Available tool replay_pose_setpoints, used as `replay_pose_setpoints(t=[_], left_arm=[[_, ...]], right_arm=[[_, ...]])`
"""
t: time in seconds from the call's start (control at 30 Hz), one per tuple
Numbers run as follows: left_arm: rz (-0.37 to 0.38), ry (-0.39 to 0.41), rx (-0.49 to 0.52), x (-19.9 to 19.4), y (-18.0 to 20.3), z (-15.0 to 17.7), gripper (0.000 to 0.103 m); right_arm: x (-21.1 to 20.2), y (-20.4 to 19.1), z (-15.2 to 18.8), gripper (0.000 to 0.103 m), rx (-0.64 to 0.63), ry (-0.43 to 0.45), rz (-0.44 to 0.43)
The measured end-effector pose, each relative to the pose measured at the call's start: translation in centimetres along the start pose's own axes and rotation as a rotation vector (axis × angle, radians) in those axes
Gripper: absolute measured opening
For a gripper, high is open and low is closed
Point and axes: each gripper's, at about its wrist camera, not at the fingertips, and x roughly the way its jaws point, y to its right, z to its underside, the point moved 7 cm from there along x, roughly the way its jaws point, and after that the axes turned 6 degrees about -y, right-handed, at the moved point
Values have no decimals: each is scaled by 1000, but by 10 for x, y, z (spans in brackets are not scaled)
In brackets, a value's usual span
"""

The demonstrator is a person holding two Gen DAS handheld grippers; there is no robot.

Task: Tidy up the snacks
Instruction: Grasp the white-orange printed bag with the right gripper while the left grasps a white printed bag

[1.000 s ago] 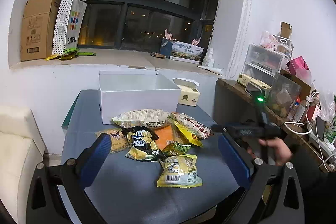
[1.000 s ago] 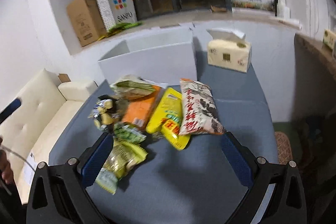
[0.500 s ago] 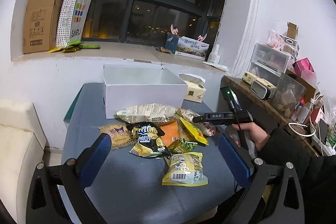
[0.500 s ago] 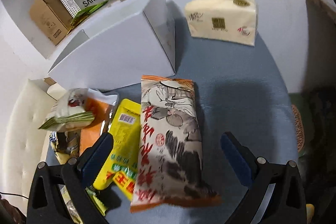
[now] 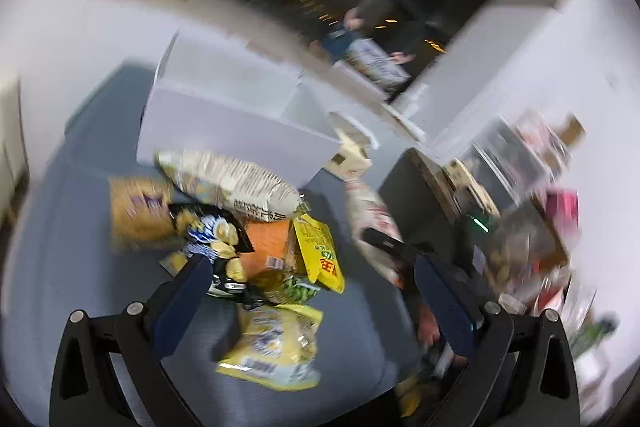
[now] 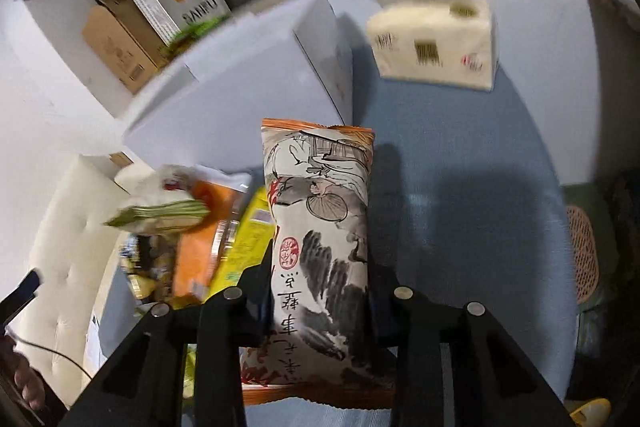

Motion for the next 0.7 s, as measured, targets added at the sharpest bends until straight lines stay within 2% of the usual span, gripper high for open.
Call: replay_pose_setpoints(t=[0.13,0.23,0.33,0.4,0.57,0.7], left_arm=[[85,-92,-238,43,-12,-16,103],[86,-135,-421,75,-26,-25,103],[-6,-142,-572,100,-39,-28,103],[-20,-157,-609,113,-36,-30,103],[-120,-120,-746,142,-49,-37,103],[-222,-92,-774,156,-59,-45,103]], right_arm=[[-45,-13,6,37,-8,109,-31],[-80,-24,17,37,-20,186,-50],[-111,-33,29,37,-35,259,-68],[-121,-36,32,37,-53,279,-57],[-134,-38,44,38,-74,302,-58],[-133,-36,50,37,-77,300,-54]])
